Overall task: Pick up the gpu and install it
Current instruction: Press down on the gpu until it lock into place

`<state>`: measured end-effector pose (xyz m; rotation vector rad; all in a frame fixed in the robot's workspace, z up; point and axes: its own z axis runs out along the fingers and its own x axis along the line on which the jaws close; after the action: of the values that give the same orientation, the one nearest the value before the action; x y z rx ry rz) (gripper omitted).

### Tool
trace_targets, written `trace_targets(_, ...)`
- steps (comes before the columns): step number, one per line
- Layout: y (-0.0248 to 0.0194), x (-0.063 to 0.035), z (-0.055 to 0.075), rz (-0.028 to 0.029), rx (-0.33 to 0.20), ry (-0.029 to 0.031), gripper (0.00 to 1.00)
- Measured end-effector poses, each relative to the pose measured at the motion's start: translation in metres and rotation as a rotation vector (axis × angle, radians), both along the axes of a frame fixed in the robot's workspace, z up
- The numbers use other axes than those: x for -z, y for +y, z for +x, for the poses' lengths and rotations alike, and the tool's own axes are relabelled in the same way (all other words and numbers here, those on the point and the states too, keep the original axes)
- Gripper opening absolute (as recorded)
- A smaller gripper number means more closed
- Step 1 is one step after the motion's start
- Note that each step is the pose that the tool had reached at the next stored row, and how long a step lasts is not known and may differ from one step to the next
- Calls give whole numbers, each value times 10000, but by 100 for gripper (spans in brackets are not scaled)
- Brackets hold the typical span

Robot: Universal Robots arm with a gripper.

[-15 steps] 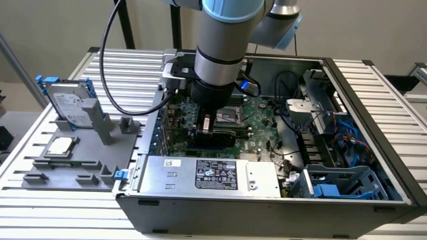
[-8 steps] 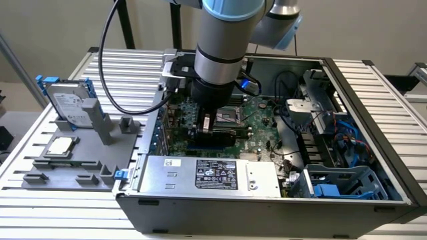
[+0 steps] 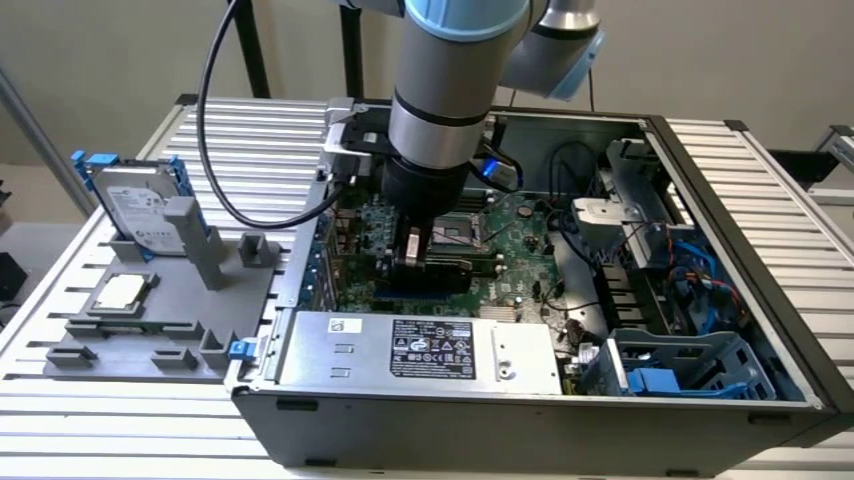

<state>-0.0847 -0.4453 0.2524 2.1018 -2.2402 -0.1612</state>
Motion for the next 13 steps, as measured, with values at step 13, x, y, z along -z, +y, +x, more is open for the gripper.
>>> trace_targets(13,0,60,0,0,27,30,0)
